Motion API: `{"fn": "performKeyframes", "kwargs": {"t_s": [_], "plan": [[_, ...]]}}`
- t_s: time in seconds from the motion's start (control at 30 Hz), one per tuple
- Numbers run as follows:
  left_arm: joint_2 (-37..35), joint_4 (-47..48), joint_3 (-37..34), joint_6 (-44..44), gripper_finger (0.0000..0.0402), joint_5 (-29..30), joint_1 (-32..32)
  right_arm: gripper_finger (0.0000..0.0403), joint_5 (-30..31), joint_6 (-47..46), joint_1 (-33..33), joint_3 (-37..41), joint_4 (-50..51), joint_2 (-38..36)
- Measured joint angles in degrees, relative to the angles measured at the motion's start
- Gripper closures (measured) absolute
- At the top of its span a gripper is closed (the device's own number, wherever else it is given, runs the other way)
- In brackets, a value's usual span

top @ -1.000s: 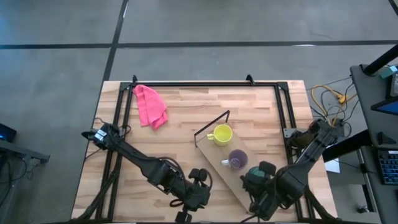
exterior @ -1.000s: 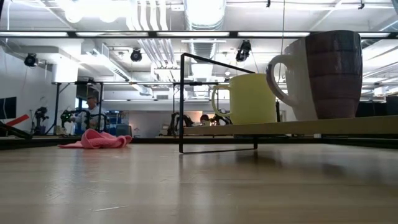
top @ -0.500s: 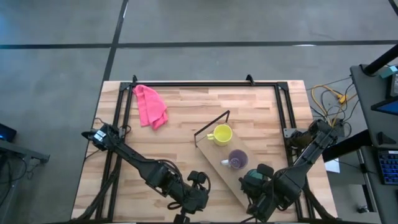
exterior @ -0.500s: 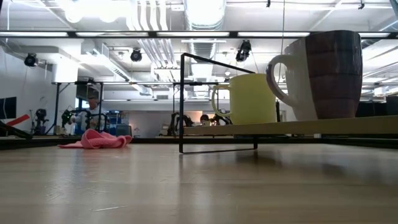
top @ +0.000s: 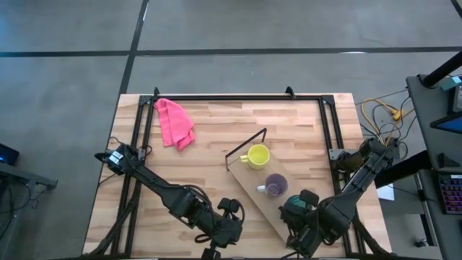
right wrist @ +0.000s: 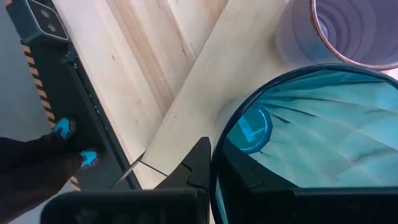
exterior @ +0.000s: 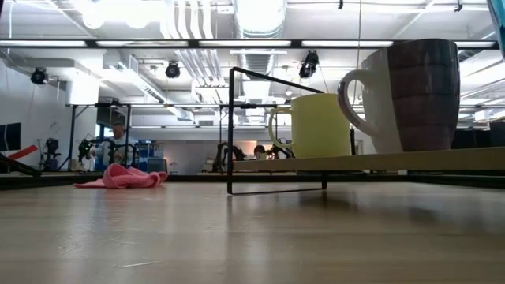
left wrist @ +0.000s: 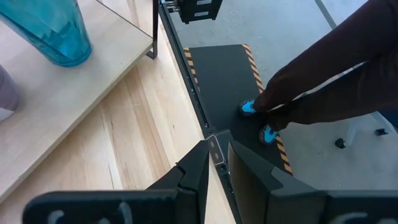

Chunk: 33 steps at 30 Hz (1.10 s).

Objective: Stack small to large cups/mugs on shelf
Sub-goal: Put the blue glass on the shelf

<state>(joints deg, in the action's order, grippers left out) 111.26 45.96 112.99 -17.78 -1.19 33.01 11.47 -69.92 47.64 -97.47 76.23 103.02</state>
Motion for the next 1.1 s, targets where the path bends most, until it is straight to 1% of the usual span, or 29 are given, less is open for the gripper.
{"fn": "performKeyframes", "kwargs": {"t_s": [0.43, 0.6, 0.67, 0.77, 0.97, 1.1], "plan": [[-0.49, 0.03, -0.02, -0.01, 0.0354, -0.02, 0.04, 0.039, -1.45, -0.27, 0.0, -0.71, -0.02, 0.13], [-0.62, 0.03, -0.02, -0.02, 0.0354, -0.02, 0.09, 0.039, -5.5, 1.3, -0.04, -1.45, 0.96, 0.12], [-0.63, 0.05, -0.02, -0.02, 0.0354, -0.02, 0.11, 0.0385, -5.95, 2.5, -0.02, -1.46, 1.28, 0.11], [-0.63, 0.04, -0.02, -0.84, 0.0354, -0.02, 0.11, 0.0365, -6.98, 2.46, 0.0, -1.29, 1.7, 0.31], [-0.66, 0.06, -0.02, -2.91, 0.0354, -0.02, 0.11, 0.0312, -6.25, 1.09, -0.02, -0.94, 1.92, 0.92], [-0.7, 0.06, -0.02, -2.91, 0.0354, -0.02, 0.11, 0.0289, -5.9, 0.31, -0.02, -0.87, 2.8, 1.03]]}}
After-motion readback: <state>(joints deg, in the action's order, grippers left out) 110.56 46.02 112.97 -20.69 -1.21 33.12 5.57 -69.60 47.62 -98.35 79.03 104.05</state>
